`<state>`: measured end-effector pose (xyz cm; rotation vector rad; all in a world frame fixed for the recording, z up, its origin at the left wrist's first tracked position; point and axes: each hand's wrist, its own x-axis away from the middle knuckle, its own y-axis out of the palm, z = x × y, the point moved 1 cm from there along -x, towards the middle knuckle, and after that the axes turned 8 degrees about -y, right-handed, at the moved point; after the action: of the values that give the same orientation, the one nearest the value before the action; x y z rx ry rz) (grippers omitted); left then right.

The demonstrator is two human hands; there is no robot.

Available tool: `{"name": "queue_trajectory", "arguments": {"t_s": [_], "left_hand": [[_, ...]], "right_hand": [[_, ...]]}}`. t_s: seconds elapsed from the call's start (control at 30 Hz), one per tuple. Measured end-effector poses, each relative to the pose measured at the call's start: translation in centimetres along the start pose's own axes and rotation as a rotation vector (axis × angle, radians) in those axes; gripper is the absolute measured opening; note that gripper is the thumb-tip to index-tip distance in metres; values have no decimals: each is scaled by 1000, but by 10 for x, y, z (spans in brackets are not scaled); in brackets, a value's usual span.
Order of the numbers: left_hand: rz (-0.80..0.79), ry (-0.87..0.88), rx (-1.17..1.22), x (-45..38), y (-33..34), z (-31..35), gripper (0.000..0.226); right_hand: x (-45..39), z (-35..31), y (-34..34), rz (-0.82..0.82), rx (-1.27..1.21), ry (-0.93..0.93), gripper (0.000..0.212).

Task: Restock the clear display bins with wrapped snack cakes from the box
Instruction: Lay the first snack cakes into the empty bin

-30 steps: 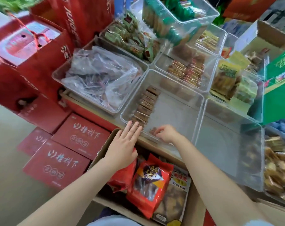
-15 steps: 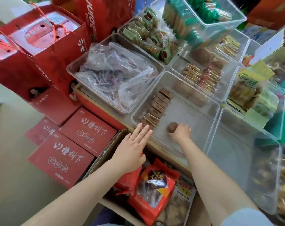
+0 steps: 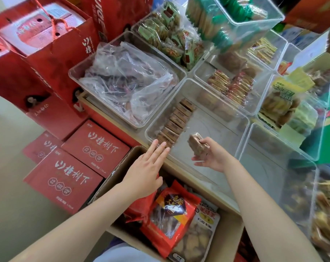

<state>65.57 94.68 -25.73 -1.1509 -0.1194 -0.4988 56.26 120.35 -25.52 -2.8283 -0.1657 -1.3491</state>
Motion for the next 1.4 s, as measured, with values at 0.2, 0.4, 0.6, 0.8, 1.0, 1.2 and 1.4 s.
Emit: {"name": "queue_trajectory", "arguments": {"t_s": [0.2,0.4,0.6,0.8,1.0,1.2,1.4], "left_hand": [[25,4,30,0,3,-3,86],[14,14,-9,1,0,-2,86],[8,16,-1,2,-2,-3,85],[-3,18,6,1,-2,-4,85],[-22,9,-36,1,-3,-4,87],[-20,-23,-93,4,-13,9,85],[110,30,63,23,-9,80,54]], "right_hand": [[-1,0,0,-147,167,-112,42],[-13,4,15,31,972,-163,36],[-18,7,43,-89,990,-126,28],[-19,10,53,13,1083,-46,16],[-26,8,75,54,1070,-128,21],[10,1,58,31,1048,-173,34],[131,19,-12,259,759,-547,20]]}}
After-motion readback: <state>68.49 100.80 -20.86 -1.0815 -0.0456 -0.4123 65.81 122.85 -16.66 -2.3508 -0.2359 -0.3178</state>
